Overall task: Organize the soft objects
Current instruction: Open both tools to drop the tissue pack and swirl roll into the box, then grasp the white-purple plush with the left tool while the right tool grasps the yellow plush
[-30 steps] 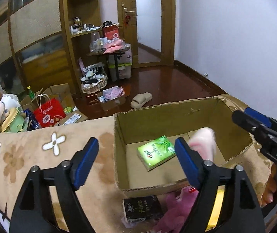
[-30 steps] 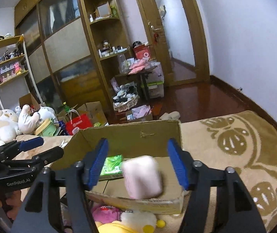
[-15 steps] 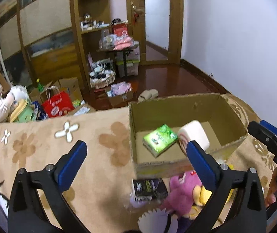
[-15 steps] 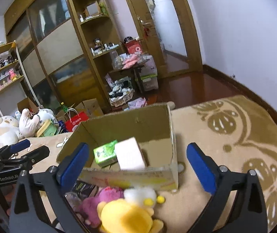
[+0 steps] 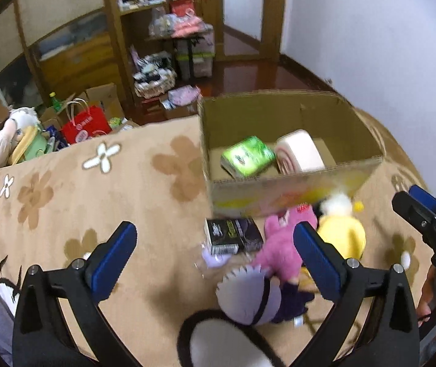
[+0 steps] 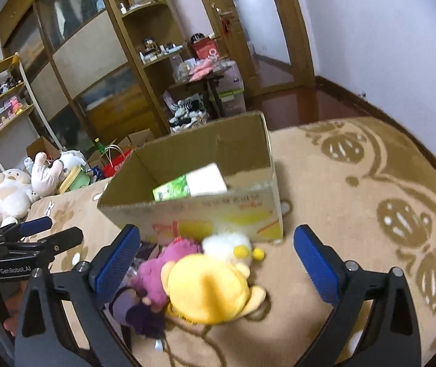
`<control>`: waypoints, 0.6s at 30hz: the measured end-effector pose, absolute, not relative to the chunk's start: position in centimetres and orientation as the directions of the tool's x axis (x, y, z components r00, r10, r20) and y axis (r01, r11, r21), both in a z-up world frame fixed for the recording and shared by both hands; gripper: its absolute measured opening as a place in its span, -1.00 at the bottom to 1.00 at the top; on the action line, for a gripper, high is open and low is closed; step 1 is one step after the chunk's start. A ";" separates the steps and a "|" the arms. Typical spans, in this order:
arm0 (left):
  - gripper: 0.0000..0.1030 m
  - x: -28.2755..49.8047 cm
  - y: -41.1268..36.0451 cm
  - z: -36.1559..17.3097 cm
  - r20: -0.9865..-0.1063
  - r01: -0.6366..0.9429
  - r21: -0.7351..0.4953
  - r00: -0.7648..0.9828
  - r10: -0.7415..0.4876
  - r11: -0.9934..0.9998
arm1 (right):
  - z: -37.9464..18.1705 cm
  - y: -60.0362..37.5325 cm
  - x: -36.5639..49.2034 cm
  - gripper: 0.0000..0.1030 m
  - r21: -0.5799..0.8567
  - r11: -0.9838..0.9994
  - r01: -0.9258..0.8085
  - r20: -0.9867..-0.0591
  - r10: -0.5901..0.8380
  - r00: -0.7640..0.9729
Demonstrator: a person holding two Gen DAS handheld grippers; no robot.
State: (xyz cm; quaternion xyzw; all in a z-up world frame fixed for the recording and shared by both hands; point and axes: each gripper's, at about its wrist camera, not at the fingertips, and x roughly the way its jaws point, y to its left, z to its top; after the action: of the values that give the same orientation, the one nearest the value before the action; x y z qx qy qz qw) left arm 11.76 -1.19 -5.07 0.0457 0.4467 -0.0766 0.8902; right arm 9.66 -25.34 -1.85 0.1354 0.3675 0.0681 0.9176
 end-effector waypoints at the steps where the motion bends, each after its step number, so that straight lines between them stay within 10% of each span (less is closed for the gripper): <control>1: 0.96 11.7 -1.4 -5.4 -0.814 0.187 0.014 0.573 -0.097 0.982 | -2.1 -25.3 9.5 1.00 0.303 0.953 -0.022 -0.665 0.228 0.711; 18: 0.96 12.6 -2.7 -9.6 -0.899 0.218 0.006 0.429 -0.090 0.976 | -5.0 -25.3 10.5 1.00 0.304 0.953 0.018 -0.738 0.223 0.637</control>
State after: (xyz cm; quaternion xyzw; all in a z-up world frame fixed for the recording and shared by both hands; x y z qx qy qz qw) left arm 12.61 -2.69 -9.57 0.0606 0.5265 -0.0914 0.8431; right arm 10.53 -25.26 -5.04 0.1428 0.4223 0.0573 0.8933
